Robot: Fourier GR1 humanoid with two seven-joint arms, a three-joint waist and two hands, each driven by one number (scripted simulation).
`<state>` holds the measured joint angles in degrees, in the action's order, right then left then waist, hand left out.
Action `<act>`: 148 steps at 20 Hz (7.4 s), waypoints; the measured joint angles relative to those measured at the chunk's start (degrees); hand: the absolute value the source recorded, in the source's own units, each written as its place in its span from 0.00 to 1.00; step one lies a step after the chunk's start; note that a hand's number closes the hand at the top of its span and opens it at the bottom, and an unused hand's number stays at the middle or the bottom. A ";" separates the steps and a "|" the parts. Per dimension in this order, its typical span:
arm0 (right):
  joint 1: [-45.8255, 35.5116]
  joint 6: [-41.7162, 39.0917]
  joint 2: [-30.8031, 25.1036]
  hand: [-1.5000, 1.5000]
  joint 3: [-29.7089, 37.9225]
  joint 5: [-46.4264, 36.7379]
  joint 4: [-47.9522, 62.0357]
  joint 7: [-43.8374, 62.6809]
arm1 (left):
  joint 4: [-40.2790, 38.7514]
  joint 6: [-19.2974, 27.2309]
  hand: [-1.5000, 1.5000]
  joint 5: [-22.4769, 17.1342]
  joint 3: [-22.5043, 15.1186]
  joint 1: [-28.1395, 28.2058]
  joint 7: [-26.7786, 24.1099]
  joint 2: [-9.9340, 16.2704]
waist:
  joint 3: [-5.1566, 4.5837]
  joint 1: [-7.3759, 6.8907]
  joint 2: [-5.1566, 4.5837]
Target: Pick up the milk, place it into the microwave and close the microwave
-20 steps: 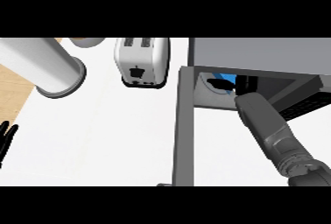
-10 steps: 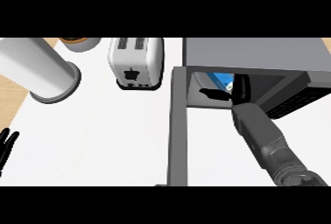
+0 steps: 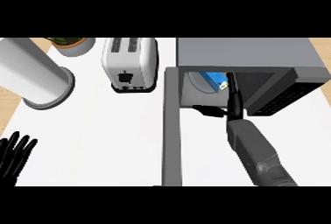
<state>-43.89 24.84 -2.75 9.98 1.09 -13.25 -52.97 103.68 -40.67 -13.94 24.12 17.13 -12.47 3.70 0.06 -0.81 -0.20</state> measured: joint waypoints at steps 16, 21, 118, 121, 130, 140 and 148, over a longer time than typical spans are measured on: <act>25.32 -12.49 2.60 0.00 -14.68 8.12 -23.61 -1.88 | 5.76 -5.21 1.00 3.67 -10.99 1.48 3.72 -2.62 | -0.14 2.03 0.86; 36.34 -15.68 0.63 1.00 -16.89 10.15 -39.60 1.71 | 5.35 -3.18 1.00 8.05 -14.69 -1.94 4.47 -3.12 | -0.15 2.35 0.71; 50.14 -38.28 -34.63 0.00 -4.21 38.44 -107.78 37.62 | -55.26 73.48 1.00 -26.23 -73.91 -72.74 -8.68 0.88 | -0.05 25.82 -4.36; 49.74 -38.42 -35.06 0.00 -3.63 39.44 -107.61 38.07 | -55.19 74.38 1.00 -26.69 -73.99 -72.68 -8.98 0.92 | -0.03 26.04 -4.37; 48.55 -38.89 -36.20 0.00 -2.10 42.34 -107.23 39.20 | -55.90 78.74 1.00 -28.82 -72.84 -72.69 -9.49 -0.93 | -0.03 25.73 -4.38; 48.59 -37.79 -37.21 0.00 2.05 44.86 -107.21 39.91 | -58.83 79.50 1.00 -32.17 -73.36 -75.27 -8.78 -3.82 | 0.01 22.91 -4.41; 49.89 -36.69 -38.03 0.00 5.36 46.34 -108.53 40.92 | -60.42 73.77 0.00 -33.79 -76.23 -77.29 -8.97 -3.85 | -0.04 20.73 -4.46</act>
<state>6.00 -11.85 -40.78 15.34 47.44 -121.78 -12.05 43.25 33.10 -47.73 -52.12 -60.17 -21.44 -0.15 0.02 19.92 -4.66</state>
